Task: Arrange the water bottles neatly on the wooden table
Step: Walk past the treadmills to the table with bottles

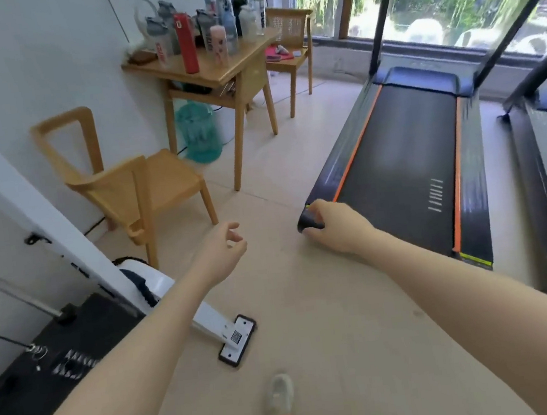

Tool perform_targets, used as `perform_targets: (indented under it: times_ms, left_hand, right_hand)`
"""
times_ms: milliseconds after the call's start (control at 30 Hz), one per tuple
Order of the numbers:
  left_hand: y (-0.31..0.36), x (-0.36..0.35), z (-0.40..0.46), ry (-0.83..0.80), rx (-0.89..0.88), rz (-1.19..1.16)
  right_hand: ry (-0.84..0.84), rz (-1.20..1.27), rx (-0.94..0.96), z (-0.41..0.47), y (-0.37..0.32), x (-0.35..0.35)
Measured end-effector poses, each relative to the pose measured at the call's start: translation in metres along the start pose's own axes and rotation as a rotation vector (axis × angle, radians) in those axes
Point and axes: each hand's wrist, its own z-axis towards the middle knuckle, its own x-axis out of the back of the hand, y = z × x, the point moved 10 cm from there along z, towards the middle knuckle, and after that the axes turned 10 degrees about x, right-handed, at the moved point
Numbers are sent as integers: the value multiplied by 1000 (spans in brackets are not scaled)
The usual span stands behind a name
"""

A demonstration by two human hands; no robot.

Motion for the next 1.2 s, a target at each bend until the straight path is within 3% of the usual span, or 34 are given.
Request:
perform_targets:
  times_ms: [367, 867, 1200]
  left_hand:
    - [102, 54, 297, 27, 28, 71]
    - [252, 56, 635, 6, 69, 60]
    - [371, 73, 853, 19, -95, 99]
  right_hand:
    - [-142, 22, -22, 299, 98, 68]
    - [-96, 53, -85, 633, 256, 191]
    - [-34, 96, -139, 817, 332, 230]
